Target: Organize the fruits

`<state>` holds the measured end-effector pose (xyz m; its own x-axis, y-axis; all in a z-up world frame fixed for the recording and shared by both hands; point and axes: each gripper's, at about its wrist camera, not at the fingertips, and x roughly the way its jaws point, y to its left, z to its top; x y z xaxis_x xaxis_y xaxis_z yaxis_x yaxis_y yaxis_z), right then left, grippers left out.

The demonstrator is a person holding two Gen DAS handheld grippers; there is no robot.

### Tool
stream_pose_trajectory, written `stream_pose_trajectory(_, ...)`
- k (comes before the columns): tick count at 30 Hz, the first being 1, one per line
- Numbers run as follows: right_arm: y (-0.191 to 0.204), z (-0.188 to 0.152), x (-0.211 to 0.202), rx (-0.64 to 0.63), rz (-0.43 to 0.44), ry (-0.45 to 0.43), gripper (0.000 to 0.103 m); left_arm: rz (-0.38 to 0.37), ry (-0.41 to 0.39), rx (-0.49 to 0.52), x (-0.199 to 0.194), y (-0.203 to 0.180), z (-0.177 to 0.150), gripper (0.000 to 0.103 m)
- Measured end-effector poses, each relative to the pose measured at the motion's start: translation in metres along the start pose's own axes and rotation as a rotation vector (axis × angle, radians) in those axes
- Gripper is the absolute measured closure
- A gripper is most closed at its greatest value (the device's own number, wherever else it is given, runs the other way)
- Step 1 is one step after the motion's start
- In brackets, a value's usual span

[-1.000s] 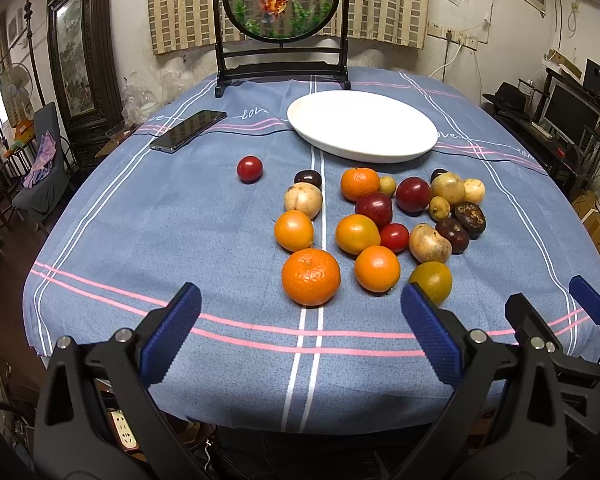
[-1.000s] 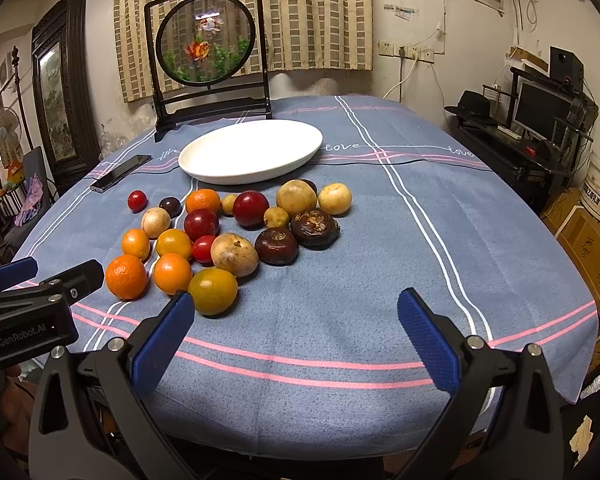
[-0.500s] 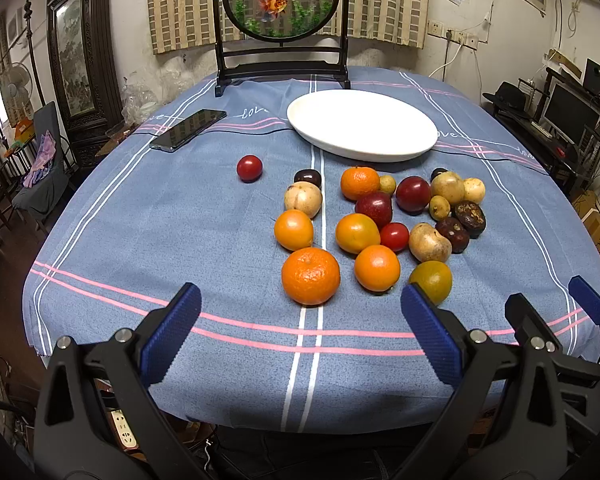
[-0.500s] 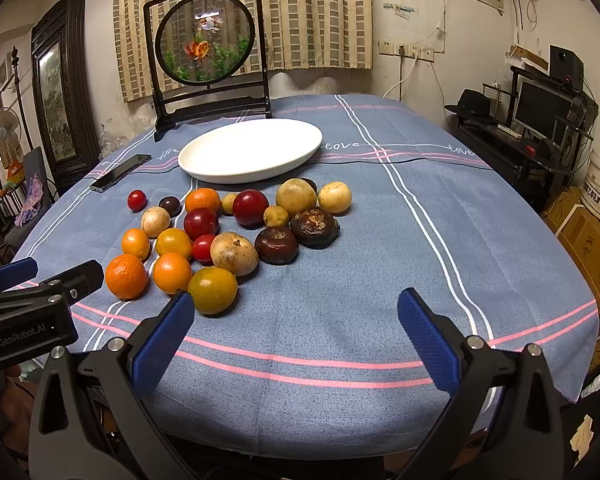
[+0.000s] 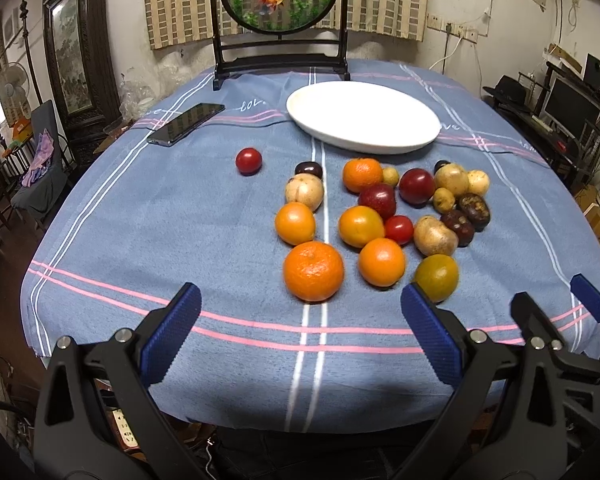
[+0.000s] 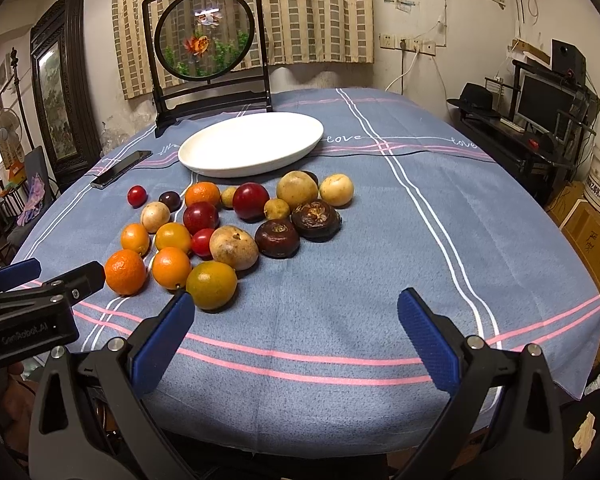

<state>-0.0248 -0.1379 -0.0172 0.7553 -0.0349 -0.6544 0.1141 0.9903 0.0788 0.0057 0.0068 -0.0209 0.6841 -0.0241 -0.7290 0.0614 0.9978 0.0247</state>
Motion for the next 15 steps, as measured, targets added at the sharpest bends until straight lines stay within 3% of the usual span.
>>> stream_pose_trajectory(7,0.005,-0.004,0.011,-0.055,0.033,0.025,0.001,-0.006,0.06,-0.032,0.022,0.028,0.002,0.002)
stream_pose_trajectory(15,0.025,-0.004,0.041,-0.156,0.106,0.102,0.001,-0.083,0.1,0.03,0.045,0.026,0.003,0.002)
